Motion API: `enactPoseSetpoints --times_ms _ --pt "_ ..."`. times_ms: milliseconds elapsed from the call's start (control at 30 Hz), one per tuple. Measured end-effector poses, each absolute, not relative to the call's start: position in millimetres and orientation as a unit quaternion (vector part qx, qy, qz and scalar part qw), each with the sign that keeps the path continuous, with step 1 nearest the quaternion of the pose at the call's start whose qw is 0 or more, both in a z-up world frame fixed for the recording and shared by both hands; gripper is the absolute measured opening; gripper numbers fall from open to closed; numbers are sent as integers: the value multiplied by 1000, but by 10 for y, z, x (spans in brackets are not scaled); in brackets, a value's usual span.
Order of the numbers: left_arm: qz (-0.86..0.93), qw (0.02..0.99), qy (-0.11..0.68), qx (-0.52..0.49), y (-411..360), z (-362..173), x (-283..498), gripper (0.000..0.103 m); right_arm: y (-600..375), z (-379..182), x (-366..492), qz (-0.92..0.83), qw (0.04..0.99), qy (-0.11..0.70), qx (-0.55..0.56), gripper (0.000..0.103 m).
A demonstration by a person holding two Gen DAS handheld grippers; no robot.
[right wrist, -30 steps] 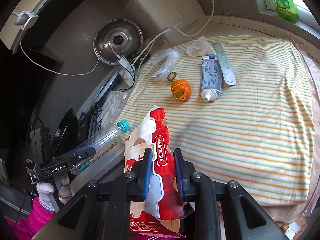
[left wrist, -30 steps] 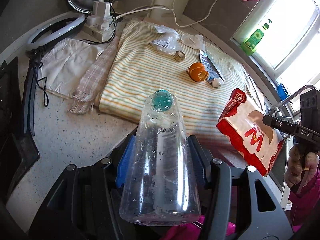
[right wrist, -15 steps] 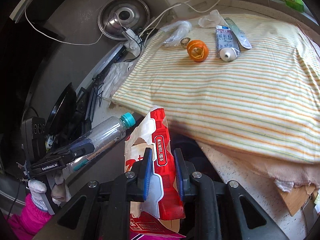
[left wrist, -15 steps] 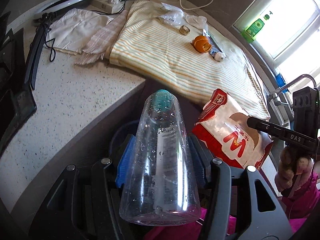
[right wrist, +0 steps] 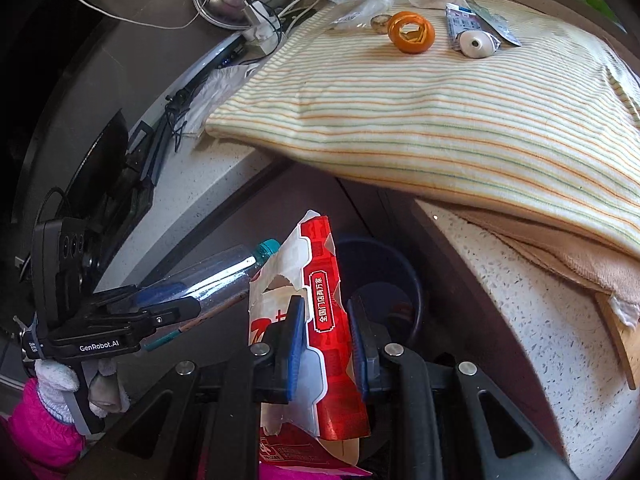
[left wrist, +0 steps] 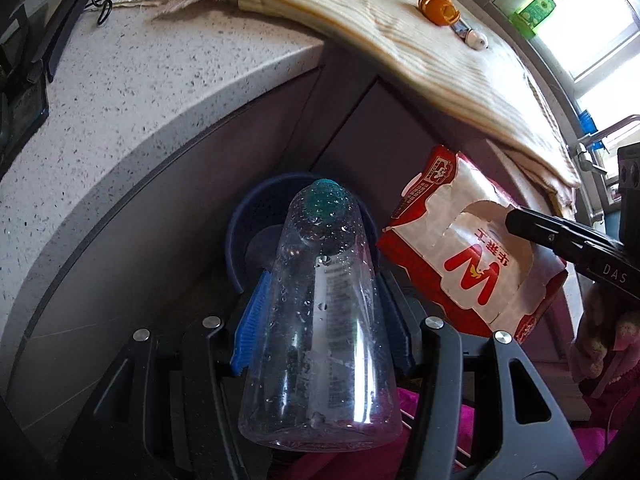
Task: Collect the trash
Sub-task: 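Carry the bottle and snack bag down over the blue basket, then open both grippers to drop the bottle and bag into the basket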
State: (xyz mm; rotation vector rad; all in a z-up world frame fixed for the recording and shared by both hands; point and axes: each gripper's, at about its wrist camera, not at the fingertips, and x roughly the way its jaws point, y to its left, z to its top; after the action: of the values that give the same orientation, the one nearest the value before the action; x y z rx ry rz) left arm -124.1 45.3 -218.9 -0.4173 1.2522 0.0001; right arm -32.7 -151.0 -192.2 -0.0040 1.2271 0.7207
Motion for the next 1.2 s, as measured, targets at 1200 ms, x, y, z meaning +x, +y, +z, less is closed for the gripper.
enactPoseSetpoints --times_ms 1200 --pt "22 751 637 -173 333 -2726 -1043 56 -1214 -2571 -267 298 743 597 -59 28"
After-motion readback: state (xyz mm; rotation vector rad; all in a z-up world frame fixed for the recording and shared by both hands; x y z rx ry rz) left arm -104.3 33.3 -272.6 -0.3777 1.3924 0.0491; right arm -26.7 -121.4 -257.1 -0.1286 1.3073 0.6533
